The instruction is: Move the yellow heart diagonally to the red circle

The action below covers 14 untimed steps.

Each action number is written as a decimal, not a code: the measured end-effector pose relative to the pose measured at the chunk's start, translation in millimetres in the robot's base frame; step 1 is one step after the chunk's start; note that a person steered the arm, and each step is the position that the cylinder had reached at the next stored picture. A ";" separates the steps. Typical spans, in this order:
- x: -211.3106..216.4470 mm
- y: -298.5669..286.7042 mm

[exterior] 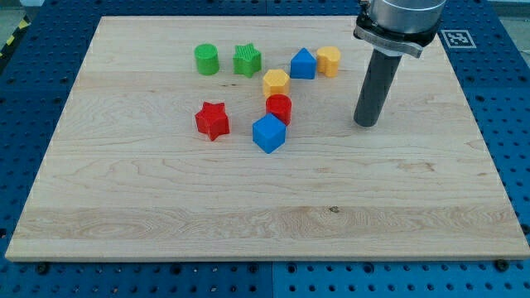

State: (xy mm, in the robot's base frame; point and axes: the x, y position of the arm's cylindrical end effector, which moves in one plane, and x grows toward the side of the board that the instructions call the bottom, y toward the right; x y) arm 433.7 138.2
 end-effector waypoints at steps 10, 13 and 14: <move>-144.5 -59.4; -133.5 -31.3; -129.8 -19.2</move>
State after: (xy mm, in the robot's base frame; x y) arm 303.9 119.0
